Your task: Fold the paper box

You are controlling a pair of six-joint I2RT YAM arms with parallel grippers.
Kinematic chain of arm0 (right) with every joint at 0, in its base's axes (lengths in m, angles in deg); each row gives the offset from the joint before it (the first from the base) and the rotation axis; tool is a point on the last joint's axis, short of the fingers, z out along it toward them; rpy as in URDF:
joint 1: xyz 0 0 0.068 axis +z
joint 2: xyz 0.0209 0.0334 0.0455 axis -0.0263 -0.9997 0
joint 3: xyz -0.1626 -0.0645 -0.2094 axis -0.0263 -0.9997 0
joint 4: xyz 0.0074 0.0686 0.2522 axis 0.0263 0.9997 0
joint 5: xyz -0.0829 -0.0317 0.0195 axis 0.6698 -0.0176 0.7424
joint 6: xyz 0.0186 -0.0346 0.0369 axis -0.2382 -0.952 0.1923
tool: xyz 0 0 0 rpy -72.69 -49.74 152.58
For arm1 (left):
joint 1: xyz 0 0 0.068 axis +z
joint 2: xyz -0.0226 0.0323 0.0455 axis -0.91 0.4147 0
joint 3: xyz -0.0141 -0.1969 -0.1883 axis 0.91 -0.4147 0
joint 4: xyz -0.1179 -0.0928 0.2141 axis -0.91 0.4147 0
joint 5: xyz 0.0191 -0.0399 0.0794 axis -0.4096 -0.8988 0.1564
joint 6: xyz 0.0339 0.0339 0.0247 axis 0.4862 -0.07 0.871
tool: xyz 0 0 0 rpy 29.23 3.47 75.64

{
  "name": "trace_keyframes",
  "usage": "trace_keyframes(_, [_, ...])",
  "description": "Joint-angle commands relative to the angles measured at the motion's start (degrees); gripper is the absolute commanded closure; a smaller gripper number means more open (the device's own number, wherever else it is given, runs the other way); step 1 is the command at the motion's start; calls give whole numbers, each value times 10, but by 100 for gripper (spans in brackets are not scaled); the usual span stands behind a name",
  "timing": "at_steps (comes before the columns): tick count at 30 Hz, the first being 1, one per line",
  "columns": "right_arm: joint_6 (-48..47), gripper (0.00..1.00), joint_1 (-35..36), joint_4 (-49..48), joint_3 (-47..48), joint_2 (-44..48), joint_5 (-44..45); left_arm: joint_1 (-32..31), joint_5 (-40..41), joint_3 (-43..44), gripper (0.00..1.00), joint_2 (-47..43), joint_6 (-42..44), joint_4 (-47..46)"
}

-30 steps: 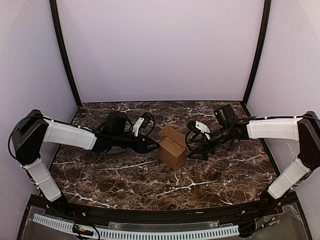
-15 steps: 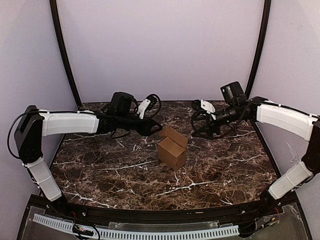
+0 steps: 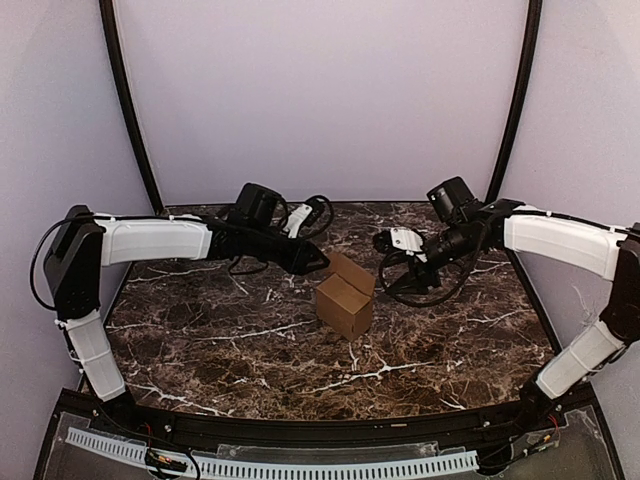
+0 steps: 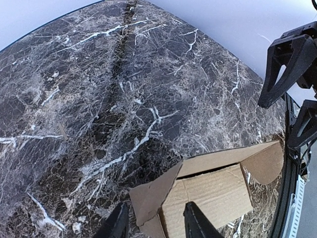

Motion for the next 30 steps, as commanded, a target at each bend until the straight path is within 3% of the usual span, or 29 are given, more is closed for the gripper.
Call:
trace_keyframes(1, [26, 38, 15, -33, -11, -25, 24, -8, -2, 26, 64, 8, 1, 29])
trace_keyframes(12, [62, 48, 34, -58, 2, -50, 20, -20, 0, 47, 88, 12, 5, 51])
trace_keyframes(30, [70, 52, 46, -52, 4, -57, 22, -41, 43, 60, 99, 6, -29, 96])
